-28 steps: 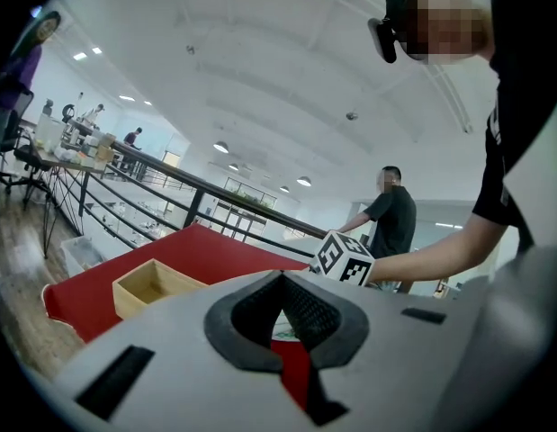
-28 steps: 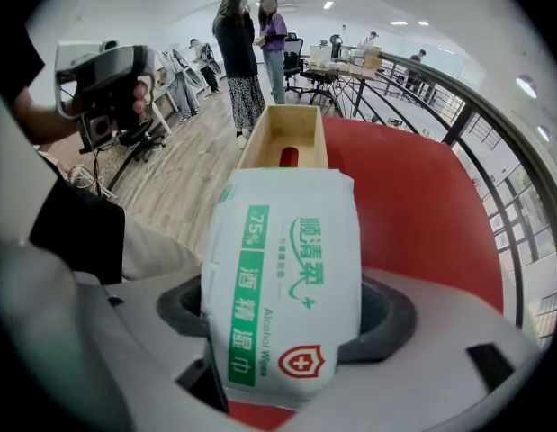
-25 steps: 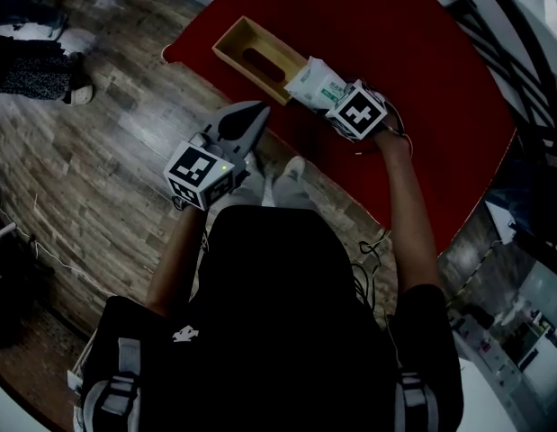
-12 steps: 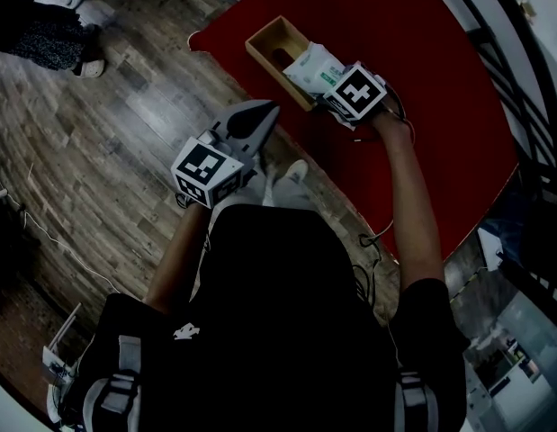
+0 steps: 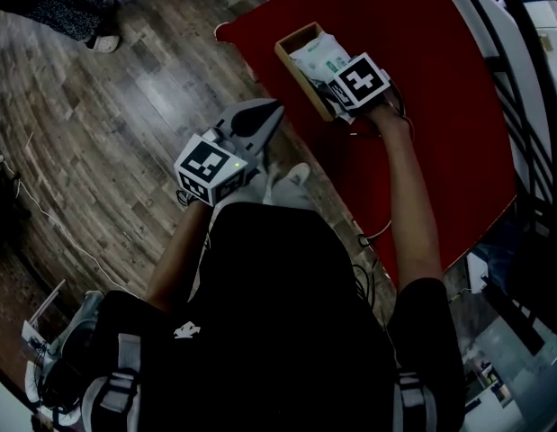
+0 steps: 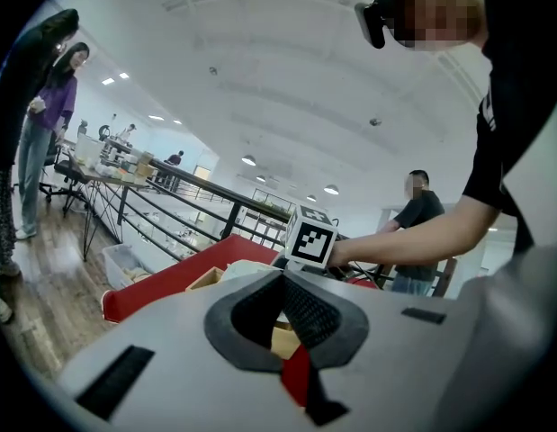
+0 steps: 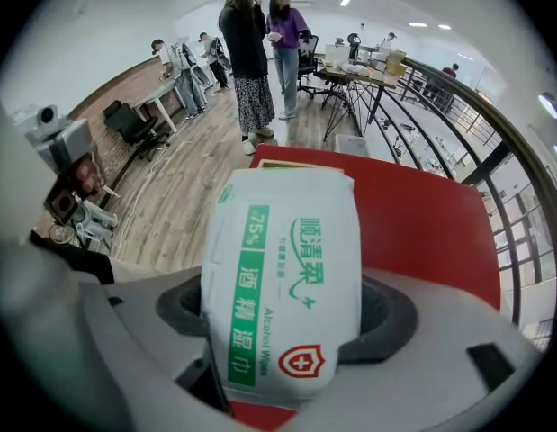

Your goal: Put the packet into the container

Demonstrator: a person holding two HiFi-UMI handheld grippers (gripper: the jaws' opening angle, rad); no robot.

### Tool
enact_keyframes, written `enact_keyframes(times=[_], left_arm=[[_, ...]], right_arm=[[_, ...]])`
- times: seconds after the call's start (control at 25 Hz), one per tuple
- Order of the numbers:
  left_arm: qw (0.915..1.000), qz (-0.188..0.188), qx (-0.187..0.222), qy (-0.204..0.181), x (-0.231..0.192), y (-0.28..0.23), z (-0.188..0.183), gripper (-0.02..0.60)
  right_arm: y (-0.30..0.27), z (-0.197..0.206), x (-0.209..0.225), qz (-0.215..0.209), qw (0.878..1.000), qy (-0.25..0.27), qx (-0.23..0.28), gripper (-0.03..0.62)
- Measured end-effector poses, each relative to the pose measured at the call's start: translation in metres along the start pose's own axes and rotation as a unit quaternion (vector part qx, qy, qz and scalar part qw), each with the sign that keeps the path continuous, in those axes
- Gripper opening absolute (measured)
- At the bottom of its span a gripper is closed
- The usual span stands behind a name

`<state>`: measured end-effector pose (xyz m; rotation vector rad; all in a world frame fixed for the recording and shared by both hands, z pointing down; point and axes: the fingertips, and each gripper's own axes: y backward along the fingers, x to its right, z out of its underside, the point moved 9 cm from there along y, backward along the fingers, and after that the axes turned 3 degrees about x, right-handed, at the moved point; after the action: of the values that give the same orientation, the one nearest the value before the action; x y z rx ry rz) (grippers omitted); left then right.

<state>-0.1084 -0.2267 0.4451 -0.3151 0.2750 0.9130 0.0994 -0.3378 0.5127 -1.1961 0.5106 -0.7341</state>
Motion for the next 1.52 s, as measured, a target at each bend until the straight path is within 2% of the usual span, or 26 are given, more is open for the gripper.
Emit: enact_keyframes(times=[0.32, 0.88, 1.12, 1.28, 1.52], left_arm=[[0.9998, -0.021, 0.007, 0.002, -0.007, 0.006, -0.003, 0.003], [0.9996, -0.028, 0.004, 0.005, -0.005, 0.009, 0.0, 0.003], [0.9995, -0.03, 0.004, 0.008, -0.004, 0.012, 0.002, 0.003], [0.9994, -0.032, 0.002, 0.01, -0.007, 0.012, 0.004, 0.003], [0.9993, -0.037, 0.003, 0.01, -0.009, 0.015, 0.005, 0.003]], right_arm=[[-0.003, -0.015, 0.005, 0.003, 0.999, -0.051, 0.01, 0.383], [-0.017, -0.023, 0.0, 0.029, 0.998, -0.049, -0.007, 0.383], [-0.021, -0.025, 0.002, 0.022, 0.998, -0.06, -0.005, 0.383], [-0.029, -0.025, 0.009, 0.003, 0.997, -0.075, 0.016, 0.383], [-0.029, -0.026, 0.009, 0.005, 0.997, -0.068, 0.02, 0.383]])
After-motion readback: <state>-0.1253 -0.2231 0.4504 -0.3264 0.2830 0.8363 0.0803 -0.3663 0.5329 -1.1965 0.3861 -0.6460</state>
